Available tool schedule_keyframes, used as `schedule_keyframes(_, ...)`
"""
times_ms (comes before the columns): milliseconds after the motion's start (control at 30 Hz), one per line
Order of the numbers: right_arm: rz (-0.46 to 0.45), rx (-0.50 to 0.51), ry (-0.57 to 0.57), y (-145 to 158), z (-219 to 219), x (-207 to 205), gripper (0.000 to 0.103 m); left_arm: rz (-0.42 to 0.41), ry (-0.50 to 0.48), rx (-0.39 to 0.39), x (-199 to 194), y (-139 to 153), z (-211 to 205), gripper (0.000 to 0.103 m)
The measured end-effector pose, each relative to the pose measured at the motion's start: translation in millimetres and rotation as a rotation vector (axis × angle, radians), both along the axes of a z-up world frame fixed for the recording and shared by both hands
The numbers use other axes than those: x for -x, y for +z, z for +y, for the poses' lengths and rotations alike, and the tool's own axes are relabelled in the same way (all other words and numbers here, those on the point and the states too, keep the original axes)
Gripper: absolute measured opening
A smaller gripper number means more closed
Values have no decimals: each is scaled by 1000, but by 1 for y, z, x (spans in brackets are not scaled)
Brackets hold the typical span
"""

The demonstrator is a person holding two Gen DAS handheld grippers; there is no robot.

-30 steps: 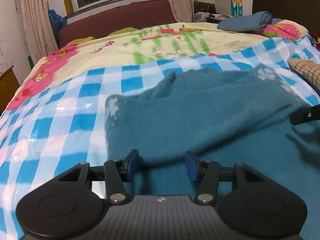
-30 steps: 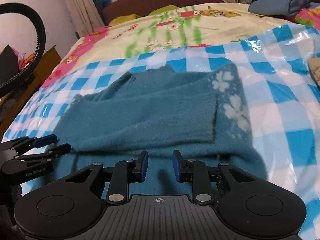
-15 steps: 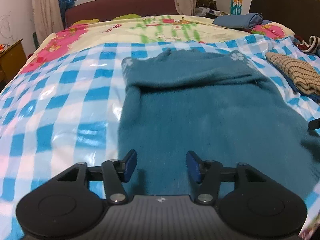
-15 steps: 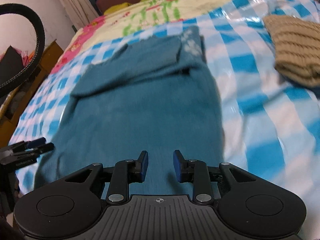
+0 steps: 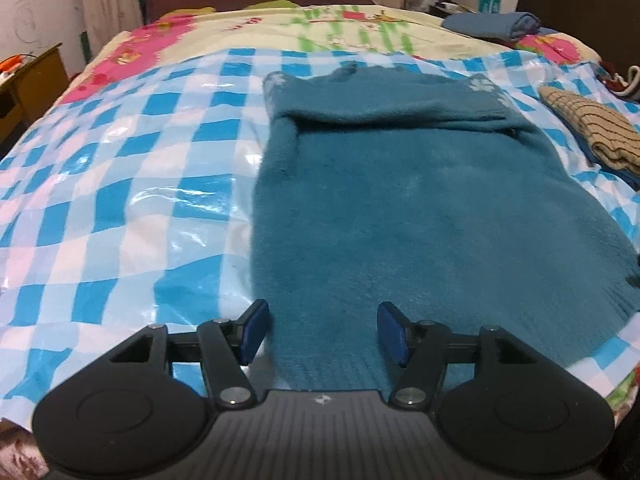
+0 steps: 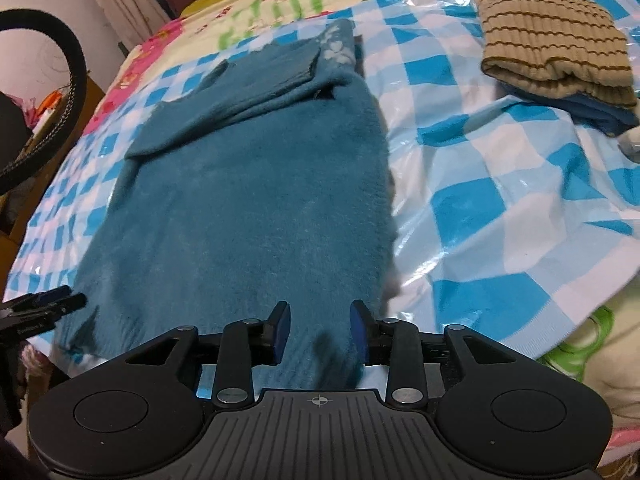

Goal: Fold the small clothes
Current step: 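Withdraw both grippers from the sleeve-folded sweater, then close both grippers on the teal sweater hem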

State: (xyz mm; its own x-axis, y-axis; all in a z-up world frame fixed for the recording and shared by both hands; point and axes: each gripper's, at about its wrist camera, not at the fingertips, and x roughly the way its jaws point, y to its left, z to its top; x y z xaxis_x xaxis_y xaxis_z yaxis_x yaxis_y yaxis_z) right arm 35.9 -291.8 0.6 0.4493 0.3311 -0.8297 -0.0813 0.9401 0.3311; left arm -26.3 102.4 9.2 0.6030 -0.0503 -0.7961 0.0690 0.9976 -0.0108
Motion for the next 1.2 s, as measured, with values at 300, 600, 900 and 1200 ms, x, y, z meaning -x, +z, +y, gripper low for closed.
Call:
schedule_keyframes(300,80,-31,-21,-18,-7,3,35,62,25,-5,0,-13,-1,68)
schedule_keyframes(600,126,-106,-35,-30,-4,-5,37,82,37,53,-3,-6,7,47)
schedule_keyframes(900,144,-176,-43,-35,-4,-6,28,131,35,74,7,-4,11,42)
schedule_keyframes(1200,179,-224,-69,-47,-9,-10,25,156,23,84,9,-2,5,21)
